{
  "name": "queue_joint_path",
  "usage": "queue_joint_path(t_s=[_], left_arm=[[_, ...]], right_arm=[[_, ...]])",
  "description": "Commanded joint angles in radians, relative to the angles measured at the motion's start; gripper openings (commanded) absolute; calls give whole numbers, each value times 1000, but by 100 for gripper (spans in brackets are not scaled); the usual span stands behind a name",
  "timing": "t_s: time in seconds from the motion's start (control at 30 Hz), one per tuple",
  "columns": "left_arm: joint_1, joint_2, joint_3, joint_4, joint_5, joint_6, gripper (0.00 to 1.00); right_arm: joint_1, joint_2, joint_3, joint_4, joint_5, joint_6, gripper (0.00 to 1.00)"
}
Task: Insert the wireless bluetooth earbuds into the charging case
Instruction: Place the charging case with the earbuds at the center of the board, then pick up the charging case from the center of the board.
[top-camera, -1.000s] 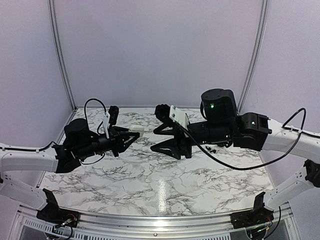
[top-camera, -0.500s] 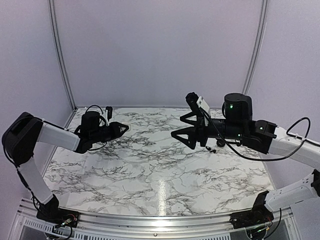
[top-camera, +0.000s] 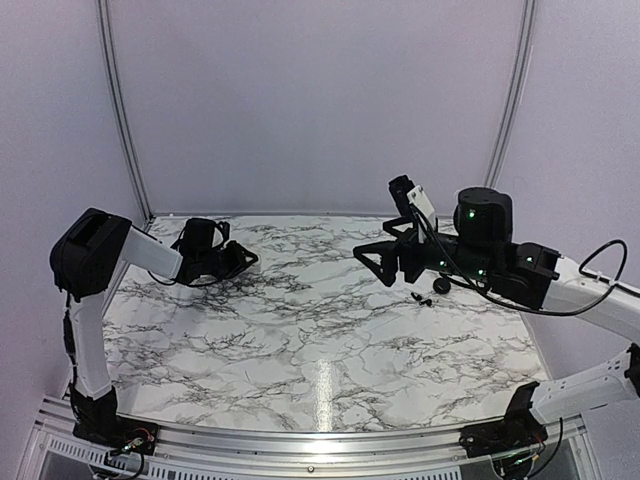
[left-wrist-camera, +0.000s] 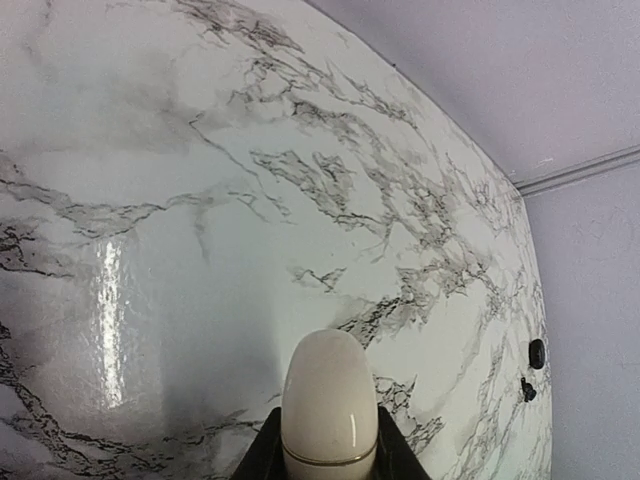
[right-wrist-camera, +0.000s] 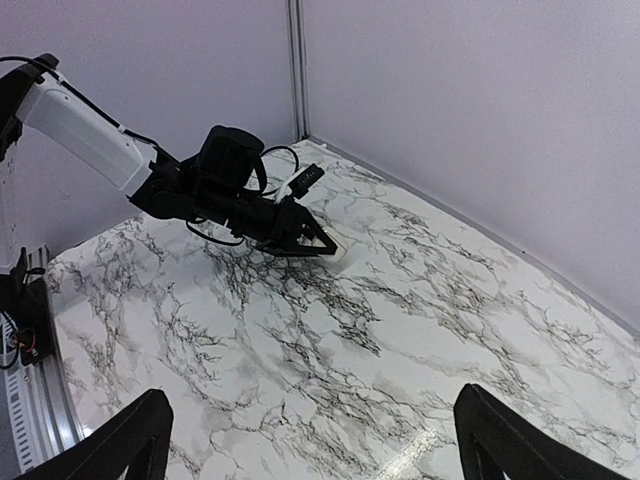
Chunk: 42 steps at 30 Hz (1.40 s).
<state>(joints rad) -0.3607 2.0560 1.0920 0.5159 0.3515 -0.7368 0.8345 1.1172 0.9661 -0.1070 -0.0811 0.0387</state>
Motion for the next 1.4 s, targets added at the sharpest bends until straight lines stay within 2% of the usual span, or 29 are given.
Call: queue_joint_path(t_s=[0.0,0.03,0.1,0.23,0.27,0.37,0.5,0.6,0.73,0.93,1.13,1.37], left_arm=[[10,44,61,-133,-3,12,6],[11,50,74,-154,-9,17,8],[9,58,101,-202,-21,35,18],[11,46,116,-271,-70,49,31],[12,40,119,-290,-82,56,37],[11,17,129,-364,-130,80,46],[11,-50,111,-411,-198,113,71],[11,-108,93,-441,-249,143,97],[10,-196,71,-471,-313,187,99],[-4,-403,-32,-447,-470,201,99],[-23,-522,-87,-441,-470,241,99],[-55,-598,-139,-413,-433,246,99]], right_arm=[[-11,22,70,-65,38,17,99],[-12,24,71,-66,26,20,99],[-17,28,66,-69,13,27,98],[-41,22,35,-62,12,48,99],[-59,20,28,-63,5,60,99],[-143,27,12,-78,-32,97,98],[-257,37,-17,-76,-118,119,98],[-304,52,-28,-79,-135,121,99],[-377,91,-34,-99,-130,117,98],[-551,171,-87,-94,-95,158,98],[-620,290,-83,-104,37,125,96],[-747,409,-93,-58,58,130,93]])
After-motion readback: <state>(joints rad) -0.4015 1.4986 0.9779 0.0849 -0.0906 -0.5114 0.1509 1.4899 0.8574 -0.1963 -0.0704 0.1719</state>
